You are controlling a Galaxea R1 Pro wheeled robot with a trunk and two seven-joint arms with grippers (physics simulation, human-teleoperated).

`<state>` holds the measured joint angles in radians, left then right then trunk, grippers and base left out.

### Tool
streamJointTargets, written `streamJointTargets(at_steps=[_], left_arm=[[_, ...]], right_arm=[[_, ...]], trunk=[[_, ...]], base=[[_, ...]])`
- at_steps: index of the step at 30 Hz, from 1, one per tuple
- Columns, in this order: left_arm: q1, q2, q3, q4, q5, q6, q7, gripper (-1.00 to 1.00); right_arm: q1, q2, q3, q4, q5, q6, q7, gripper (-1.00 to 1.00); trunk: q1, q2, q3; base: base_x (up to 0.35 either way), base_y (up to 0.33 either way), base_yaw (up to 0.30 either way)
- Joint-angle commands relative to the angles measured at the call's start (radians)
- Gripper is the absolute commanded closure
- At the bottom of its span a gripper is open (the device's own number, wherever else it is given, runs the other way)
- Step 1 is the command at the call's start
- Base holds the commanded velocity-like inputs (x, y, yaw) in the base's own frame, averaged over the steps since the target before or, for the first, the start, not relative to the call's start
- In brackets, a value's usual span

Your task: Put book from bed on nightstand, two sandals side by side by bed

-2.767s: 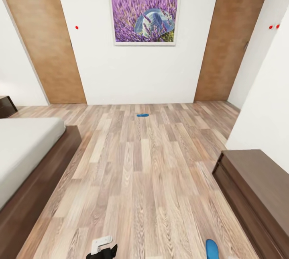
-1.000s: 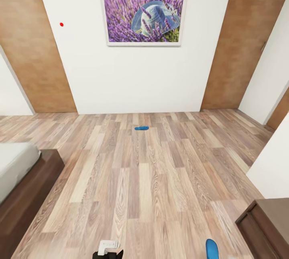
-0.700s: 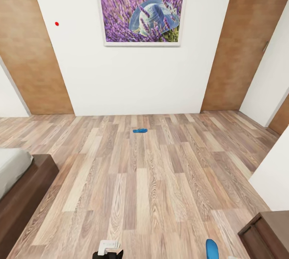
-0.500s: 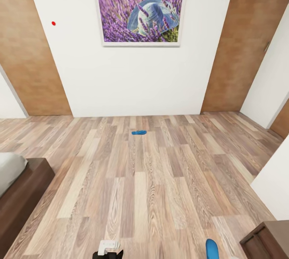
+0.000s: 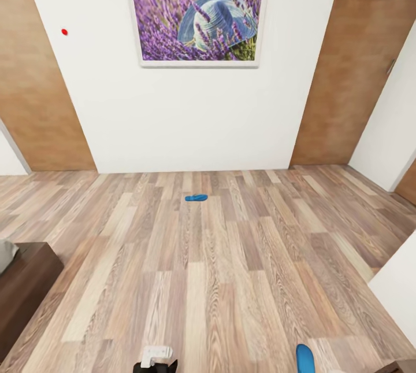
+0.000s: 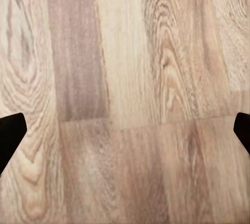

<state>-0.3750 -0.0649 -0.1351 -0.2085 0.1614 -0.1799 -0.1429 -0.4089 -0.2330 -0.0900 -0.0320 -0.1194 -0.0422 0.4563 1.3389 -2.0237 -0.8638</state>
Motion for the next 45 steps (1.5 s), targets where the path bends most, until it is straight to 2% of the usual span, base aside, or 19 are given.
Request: streamJointTargets(at_steps=[1, 20, 33, 45], left_arm=[[-0.001, 0.000, -0.008, 0.001, 0.010, -0.004, -0.001, -1.00], [-0.001, 0.000, -0.008, 0.001, 0.010, -0.004, -0.001, -1.00], [-0.001, 0.000, -0.008, 0.001, 0.010, -0.004, -0.001, -1.00], [-0.001, 0.000, -0.008, 0.001, 0.010, -0.004, -0.001, -1.00]], right_arm=[[-0.001, 0.000, -0.008, 0.001, -0.003, 0.000, 0.005, 1.00], [-0.001, 0.000, -0.008, 0.003, -0.002, -0.001, 0.005, 1.00], [-0.001, 0.000, -0.008, 0.003, -0.002, -0.001, 0.005, 1.00], [-0.001, 0.001, -0.008, 0.001, -0.002, 0.000, 0.005, 1.00]], trunk=[[0.000, 0.000, -0.001], [0.000, 0.000, -0.001], [0.000, 0.000, -0.001], [0.000, 0.000, 0.001]], base=[[0.308, -0.096, 0.000], [0.308, -0.090, -0.078], [0.308, -0.004, 0.000], [0.308, 0.000, -0.124]])
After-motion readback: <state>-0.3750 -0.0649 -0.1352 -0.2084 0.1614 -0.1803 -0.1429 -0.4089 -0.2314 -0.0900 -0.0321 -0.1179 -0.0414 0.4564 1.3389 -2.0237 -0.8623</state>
